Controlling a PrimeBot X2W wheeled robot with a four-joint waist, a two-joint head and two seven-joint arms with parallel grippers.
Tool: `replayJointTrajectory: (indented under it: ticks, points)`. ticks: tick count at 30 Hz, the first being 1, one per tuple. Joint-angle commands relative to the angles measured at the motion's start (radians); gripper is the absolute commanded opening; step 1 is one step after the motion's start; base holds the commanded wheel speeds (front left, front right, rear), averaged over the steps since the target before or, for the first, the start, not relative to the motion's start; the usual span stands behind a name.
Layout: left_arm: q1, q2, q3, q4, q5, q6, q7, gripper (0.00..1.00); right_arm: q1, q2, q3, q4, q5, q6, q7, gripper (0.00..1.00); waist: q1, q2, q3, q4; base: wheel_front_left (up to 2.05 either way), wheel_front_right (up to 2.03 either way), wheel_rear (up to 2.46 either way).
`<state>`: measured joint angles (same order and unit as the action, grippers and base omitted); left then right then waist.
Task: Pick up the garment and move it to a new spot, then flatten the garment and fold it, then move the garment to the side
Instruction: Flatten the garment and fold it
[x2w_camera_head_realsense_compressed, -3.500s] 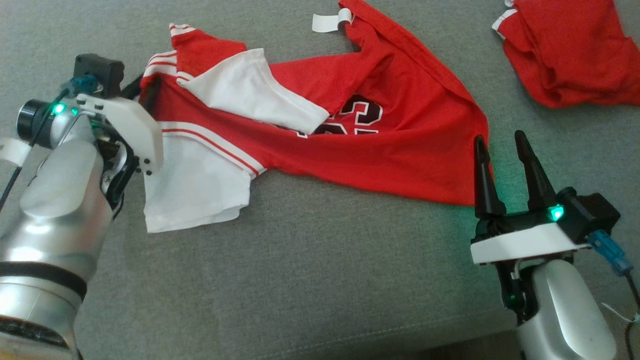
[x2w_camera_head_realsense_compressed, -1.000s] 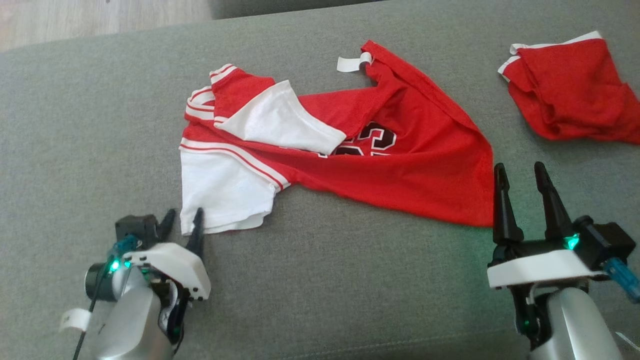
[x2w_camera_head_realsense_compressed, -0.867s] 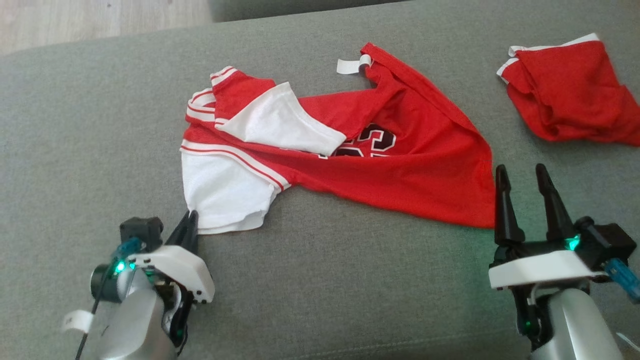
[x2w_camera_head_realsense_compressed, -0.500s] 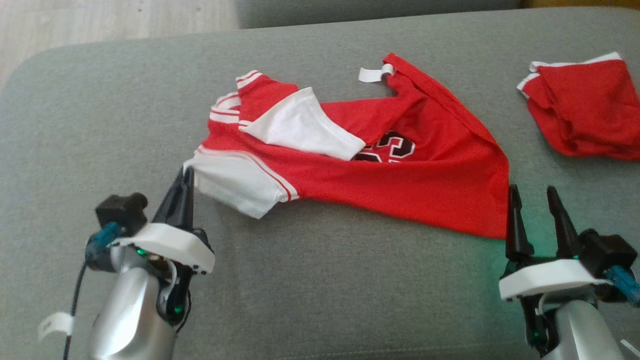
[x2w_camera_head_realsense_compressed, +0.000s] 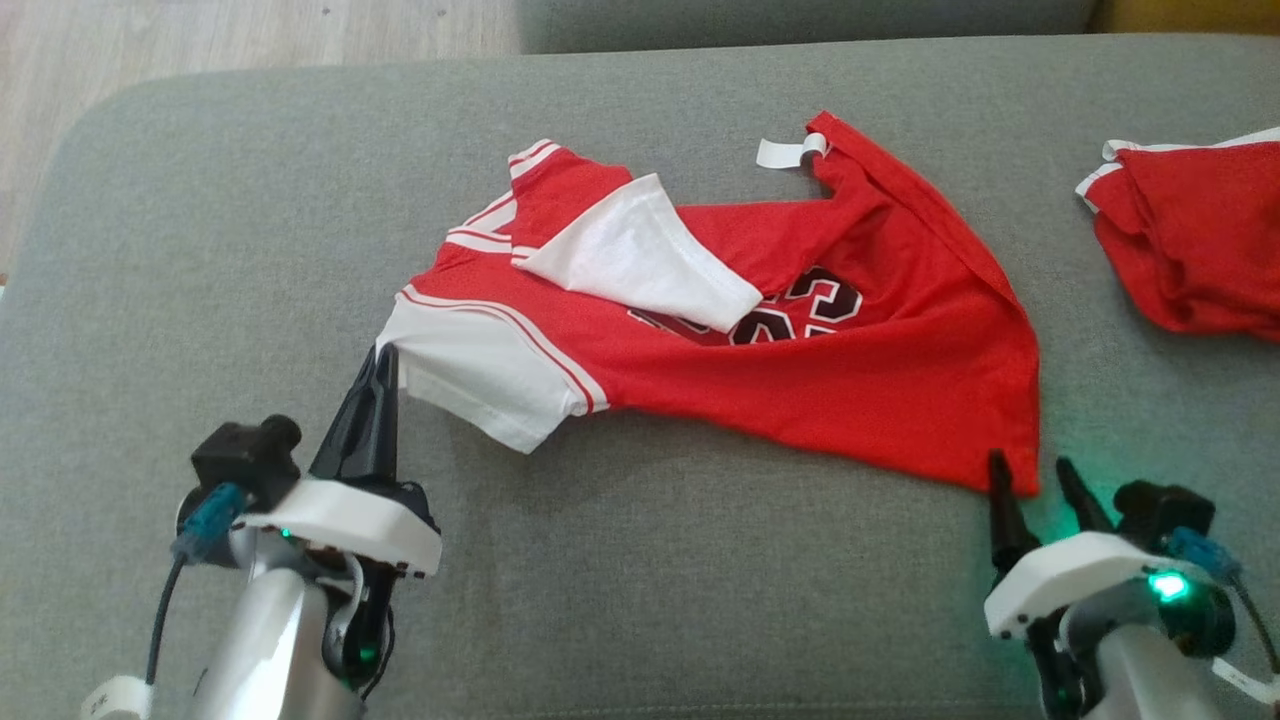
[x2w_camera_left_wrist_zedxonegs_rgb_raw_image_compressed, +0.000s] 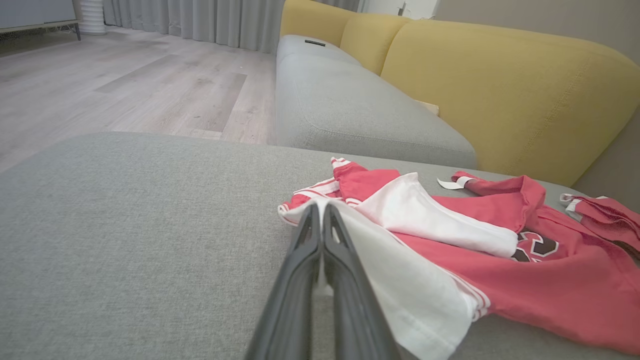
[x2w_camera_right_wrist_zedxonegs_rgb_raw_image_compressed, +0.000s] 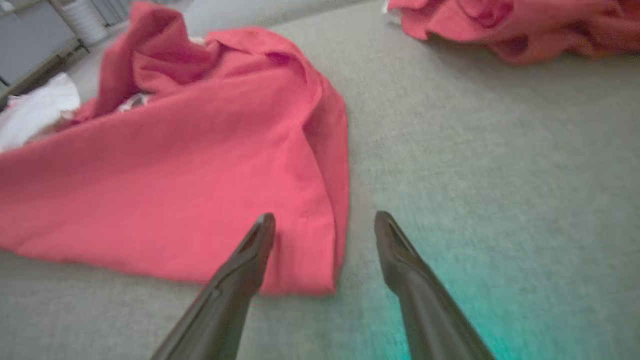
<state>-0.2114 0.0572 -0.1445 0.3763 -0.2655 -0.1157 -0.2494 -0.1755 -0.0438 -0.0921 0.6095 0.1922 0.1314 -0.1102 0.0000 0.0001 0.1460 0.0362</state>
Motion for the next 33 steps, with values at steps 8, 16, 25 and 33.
replayJointTrajectory:
  ticks: [8, 16, 25, 33]
  points:
    - [-0.015, 0.002, 0.046, -0.036, 0.014, -0.006, -0.012, 0.0, -0.029, -0.006, 0.068, 0.056, 0.033, -0.001, 0.024, 1.0, 0.0, -0.0001, -0.018, -0.019, 0.0, 0.0, 0.0]
    - [-0.019, -0.001, 0.056, -0.032, 0.02, -0.009, -0.012, 0.0, -0.046, -0.006, 0.183, 0.035, 0.085, -0.001, 0.013, 0.0, 0.0, -0.0001, -0.016, -0.032, 0.0, 0.0, 0.0]
    - [-0.045, 0.013, 0.067, -0.053, 0.005, -0.013, -0.012, 0.0, -0.096, -0.006, 0.175, -0.106, 0.059, -0.001, -0.075, 0.0, 0.0, -0.0001, -0.036, -0.041, 0.0, 0.0, 0.0]
    - [-0.18, 0.073, 0.026, -0.145, -0.093, -0.015, -0.012, 0.0, -0.231, -0.071, 0.203, -0.363, 0.002, -0.001, -0.032, 0.0, 0.0, -0.0001, -0.083, -0.057, 0.0, 0.0, 0.0]
